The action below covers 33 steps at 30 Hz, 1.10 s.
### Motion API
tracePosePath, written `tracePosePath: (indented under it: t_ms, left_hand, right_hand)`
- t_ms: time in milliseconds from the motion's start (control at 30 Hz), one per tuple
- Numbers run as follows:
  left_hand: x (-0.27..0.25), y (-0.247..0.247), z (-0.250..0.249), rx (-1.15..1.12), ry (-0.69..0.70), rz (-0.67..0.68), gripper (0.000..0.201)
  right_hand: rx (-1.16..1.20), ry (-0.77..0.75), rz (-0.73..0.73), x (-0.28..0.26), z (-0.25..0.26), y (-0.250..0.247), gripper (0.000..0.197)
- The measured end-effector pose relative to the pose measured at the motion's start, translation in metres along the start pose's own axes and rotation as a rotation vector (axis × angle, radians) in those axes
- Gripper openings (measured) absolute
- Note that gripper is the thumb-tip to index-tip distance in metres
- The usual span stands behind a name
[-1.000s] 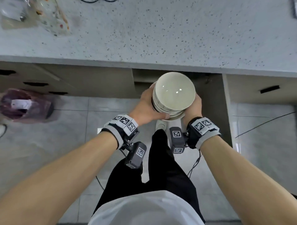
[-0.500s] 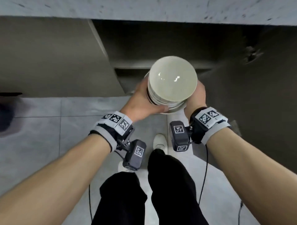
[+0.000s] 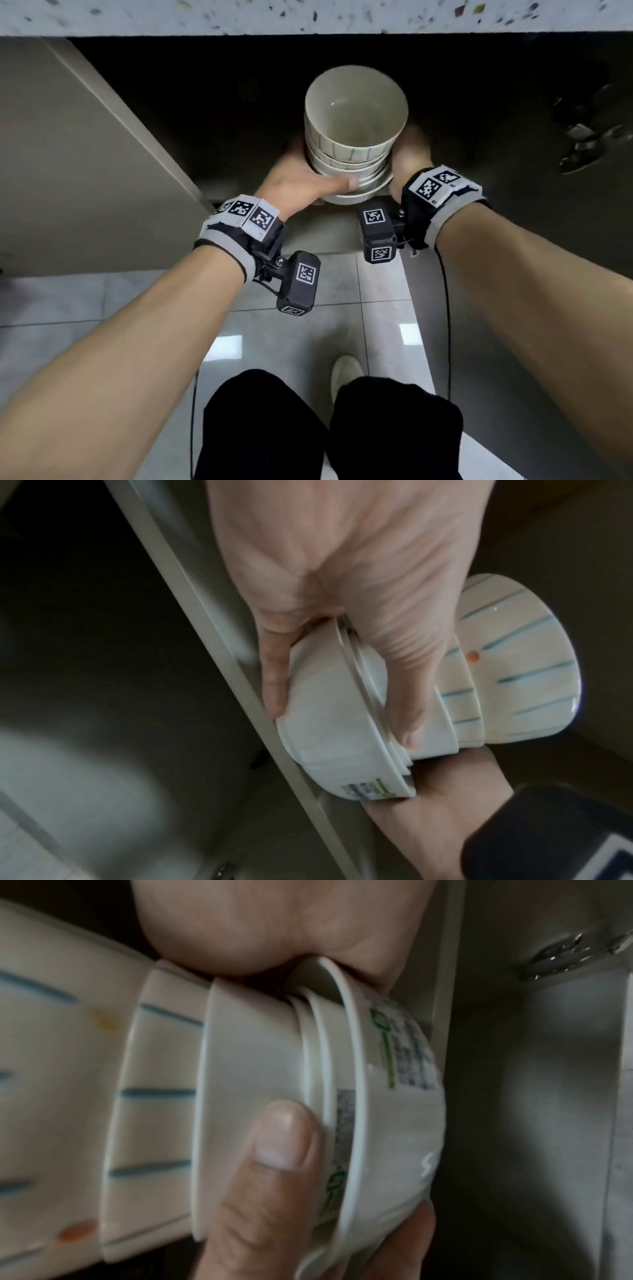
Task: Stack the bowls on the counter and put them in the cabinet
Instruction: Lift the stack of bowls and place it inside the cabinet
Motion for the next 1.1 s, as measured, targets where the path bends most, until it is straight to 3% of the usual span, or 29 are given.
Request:
tracePosePath:
  t_ms: [67,133,367,533,733,866,933,1000,1100]
  left_hand:
    - [0.008,-0.005,0.001,-0.006,-0.008,-0.004,0.09]
    - [0.015,-0.01,0.001,-0.037,-0.014,0.003,0.096]
    - [0.033,-0.012,-0.01,-0.077,0.015,-0.073,0.091]
    - [0.043,-0.013,-0.016,-0.049,0.019,-0.102,0.1]
    - [0.051,-0.01,-0.017,-0.007,0.059,-0.108,0.112]
    - [0.026,-0.008,-0.017,0.013,-0.003,-0.102,0.115]
    - [0.006,-0.01,-0.014,0.109,-0.101,-0.106,0.114]
    - [-0.018,-0.012,-0.012,0.214,-0.152,-0.143,0.113]
    - [-0.055,-0.011,-0.011,0.226,-0.11,-0.149,0.113]
  right_hand:
    - [0.069,0.046,-0.015,0.005,-0.001,0.007,0.039]
    - [0.057,0.057,-0.01,0.009,0.001,0.012,0.039]
    - [-0.048,-0.025,0.02,0.022,0.008,0.018,0.034]
    - [-0.495,-0.079,0.049,0.024,0.025,0.012,0.038]
    - [-0.529,-0.05,0.174,0.023,0.022,0.009,0.045]
    - [-0.437,0.001,0.137,0.004,0.025,-0.005,0.048]
    - [-0.409,-0.001,0.133,-0.015,0.027,-0.012,0.049]
    - [-0.292,-0.043,0.067,-0.038,0.027,-0.019,0.041]
    - [-0.335,-0.129,-0.02,-0.08,0.03,-0.033,0.027]
Point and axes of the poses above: each hand's wrist, its own x-axis towards the middle knuckle, its own y-axis out of the palm, z = x × y, the point moved 2 cm from there along x, towards the middle knuckle, and after that the axes turned 14 degrees about -y, right-handed, at the moved point
